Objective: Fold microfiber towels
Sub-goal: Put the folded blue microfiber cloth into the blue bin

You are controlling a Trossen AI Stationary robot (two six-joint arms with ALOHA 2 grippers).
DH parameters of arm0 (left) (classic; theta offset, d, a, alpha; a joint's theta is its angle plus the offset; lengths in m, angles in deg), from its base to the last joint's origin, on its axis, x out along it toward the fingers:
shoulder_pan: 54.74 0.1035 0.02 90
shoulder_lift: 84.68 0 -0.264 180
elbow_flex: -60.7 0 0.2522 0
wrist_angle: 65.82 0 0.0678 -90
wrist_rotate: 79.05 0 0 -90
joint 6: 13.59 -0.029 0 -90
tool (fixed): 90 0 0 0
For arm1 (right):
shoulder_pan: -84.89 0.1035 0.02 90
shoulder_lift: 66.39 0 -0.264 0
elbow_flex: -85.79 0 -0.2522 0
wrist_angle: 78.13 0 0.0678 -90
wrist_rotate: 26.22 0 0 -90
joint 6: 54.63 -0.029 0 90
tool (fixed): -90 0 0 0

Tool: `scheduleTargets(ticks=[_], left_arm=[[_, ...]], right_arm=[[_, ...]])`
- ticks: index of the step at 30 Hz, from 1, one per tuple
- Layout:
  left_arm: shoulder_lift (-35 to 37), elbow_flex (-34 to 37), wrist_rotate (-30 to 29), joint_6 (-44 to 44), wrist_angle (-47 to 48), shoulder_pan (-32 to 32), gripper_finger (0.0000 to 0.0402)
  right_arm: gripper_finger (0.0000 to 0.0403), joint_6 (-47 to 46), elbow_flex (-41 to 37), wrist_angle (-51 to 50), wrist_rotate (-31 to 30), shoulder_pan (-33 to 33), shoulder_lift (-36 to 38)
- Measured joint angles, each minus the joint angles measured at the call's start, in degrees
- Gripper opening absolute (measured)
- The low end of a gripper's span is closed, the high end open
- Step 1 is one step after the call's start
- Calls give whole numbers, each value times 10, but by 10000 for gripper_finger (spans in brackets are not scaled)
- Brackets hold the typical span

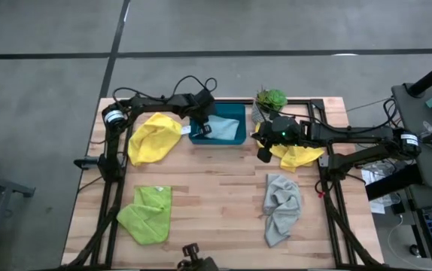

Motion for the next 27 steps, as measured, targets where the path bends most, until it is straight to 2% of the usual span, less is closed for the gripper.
scheduleTargets(ticks=[5, 10, 12, 19, 27], left_arm=[[0, 0, -24, 33, 14, -1, 0], [4, -14, 54, 28, 11, -1, 0], [5, -24, 66, 26, 8, -2, 0], [-11, -13, 64, 3, -48, 3, 0], [-38, -12, 54, 5, -46, 4, 0]], right_arm=[[9, 0, 0, 0, 0, 0, 0], [9, 2, 0, 0, 0, 0, 0], [9, 1, 0, 0, 0, 0, 0], [9, 1, 0, 0, 0, 0, 0], [9, 2, 0, -5, 0, 0, 0]])
